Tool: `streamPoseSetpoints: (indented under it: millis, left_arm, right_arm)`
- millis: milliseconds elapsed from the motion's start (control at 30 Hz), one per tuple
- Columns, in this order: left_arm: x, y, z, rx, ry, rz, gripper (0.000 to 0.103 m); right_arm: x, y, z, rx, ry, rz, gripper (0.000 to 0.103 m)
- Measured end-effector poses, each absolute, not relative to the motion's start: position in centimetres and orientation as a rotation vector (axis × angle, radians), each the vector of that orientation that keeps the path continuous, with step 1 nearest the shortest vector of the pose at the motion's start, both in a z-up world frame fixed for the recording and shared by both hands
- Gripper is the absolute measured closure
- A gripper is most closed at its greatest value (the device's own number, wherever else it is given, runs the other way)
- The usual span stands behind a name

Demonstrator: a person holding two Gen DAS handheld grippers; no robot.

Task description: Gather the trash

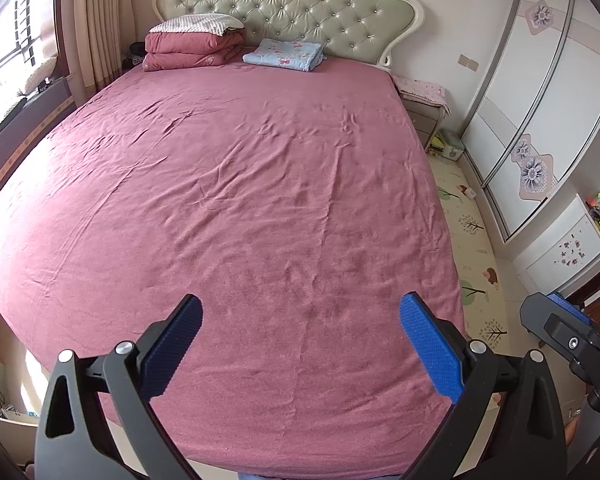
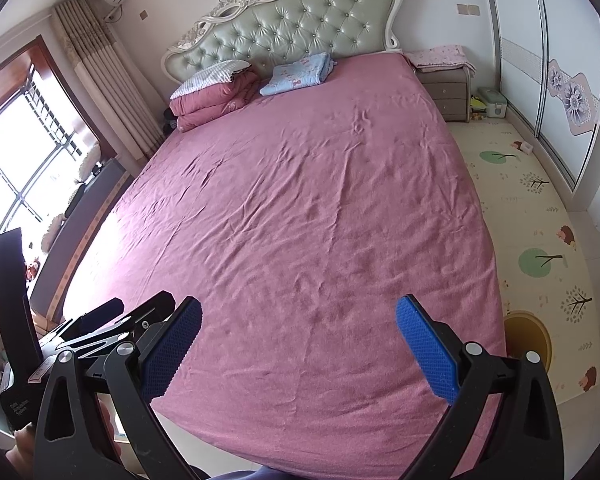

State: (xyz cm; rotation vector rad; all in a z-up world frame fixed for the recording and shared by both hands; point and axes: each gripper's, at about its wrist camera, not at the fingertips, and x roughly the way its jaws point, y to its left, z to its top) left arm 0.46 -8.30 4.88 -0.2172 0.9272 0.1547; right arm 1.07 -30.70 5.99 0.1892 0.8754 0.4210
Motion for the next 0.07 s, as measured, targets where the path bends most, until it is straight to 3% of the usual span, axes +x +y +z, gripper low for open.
streamPoseSetpoints:
  millis: [67]
  left_arm:
    - [0.55,-8.41,4.93,-0.215,0.927,0.155,0.004]
  right_arm:
    - [1.13,-30.73,5.94,0.189,0.879,0.423,0.009]
